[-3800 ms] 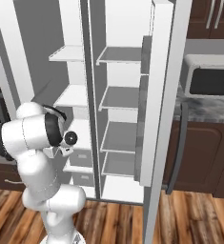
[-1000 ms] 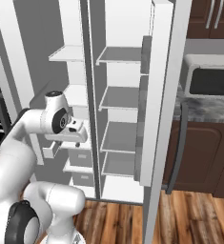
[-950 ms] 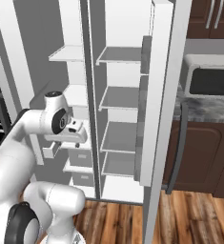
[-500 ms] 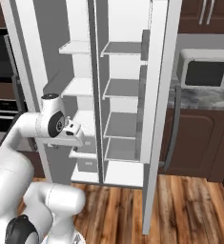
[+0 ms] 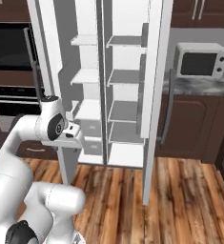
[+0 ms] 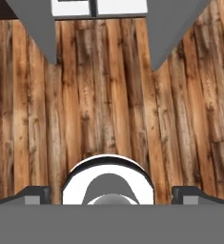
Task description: Place one of the steaks on the plate and the other in the bowl. Then place the bowl in the fridge.
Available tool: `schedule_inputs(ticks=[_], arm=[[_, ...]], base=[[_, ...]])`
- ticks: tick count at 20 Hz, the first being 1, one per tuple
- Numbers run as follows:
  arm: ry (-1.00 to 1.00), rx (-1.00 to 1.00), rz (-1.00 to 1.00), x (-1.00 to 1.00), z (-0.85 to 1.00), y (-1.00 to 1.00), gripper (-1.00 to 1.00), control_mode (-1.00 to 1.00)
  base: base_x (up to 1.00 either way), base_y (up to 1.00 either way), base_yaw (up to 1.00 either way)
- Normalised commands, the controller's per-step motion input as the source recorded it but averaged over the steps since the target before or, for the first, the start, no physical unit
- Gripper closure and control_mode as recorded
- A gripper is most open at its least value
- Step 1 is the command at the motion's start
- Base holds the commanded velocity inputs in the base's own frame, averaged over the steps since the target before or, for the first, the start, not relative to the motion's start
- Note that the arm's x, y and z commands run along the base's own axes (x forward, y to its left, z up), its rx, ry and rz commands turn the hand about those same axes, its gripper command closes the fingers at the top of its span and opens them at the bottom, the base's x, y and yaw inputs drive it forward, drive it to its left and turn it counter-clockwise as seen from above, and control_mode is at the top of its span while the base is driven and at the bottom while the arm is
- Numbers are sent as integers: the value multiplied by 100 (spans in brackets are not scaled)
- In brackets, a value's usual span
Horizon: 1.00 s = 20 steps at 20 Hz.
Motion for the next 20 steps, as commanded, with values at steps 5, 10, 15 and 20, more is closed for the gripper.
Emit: schedule_inputs(ticks=[5,10,15,20], arm=[[0,0,0,0,0,0,-100,100],[0,0,0,0,0,0,-100,100],[0,0,0,0,0,0,-100,100],[0,0,0,0,0,0,-100,100]], base=[[-44,-4,21],[-33,9,54],[-66,1,35],[-58,1,45]])
